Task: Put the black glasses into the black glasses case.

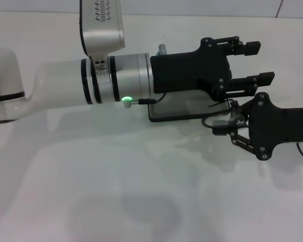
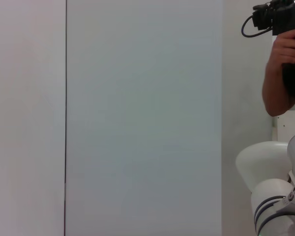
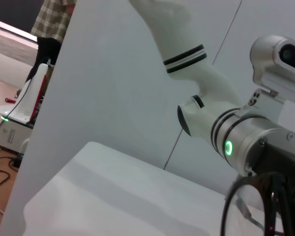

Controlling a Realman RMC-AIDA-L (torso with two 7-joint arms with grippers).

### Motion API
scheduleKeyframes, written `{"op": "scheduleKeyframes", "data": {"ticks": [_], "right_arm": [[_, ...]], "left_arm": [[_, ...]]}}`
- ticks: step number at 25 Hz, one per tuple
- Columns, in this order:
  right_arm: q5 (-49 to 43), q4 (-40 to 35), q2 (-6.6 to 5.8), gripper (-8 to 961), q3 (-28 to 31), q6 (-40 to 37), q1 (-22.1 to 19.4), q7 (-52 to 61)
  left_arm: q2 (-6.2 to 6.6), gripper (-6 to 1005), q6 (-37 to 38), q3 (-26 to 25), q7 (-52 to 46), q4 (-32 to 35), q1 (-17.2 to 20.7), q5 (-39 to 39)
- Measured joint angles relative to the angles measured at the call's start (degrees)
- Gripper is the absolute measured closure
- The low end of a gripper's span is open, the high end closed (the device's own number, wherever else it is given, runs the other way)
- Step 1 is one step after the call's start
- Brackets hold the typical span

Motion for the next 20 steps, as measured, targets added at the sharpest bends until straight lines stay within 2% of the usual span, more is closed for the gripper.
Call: {"op": "scheduleKeyframes", "data": {"ticks": [7,9,13,16,20], "right_arm": [[-0.25,0.13,0.02,859,0.00,0.47,-0.02,-0.31],[-1.48,-0.09,0.20,856,0.00,1.54,-0.16,-0.33],[-4.37,-2.32,1.19,851,-0.69,7.18,-0.72,-0.12],[-5.90,-6.48,1.76,847,-4.19,13.56,-1.81,1.52],[-6.14,-15.90,1.79,842,-16.19,28.33,-4.55,7.32]], "left_arm": [[-0.07,319,-0.11,-0.03,0.20,-0.12,0.16,-0.94],[-0.07,319,-0.52,-0.05,1.01,-0.43,0.87,-3.62],[0.21,320,-1.98,-0.08,2.61,-1.60,5.00,-16.49],[0.40,320,-2.21,-0.09,2.45,-2.93,8.40,-25.69],[0.63,319,-2.27,-0.08,2.16,-3.15,10.34,-28.98]]}}
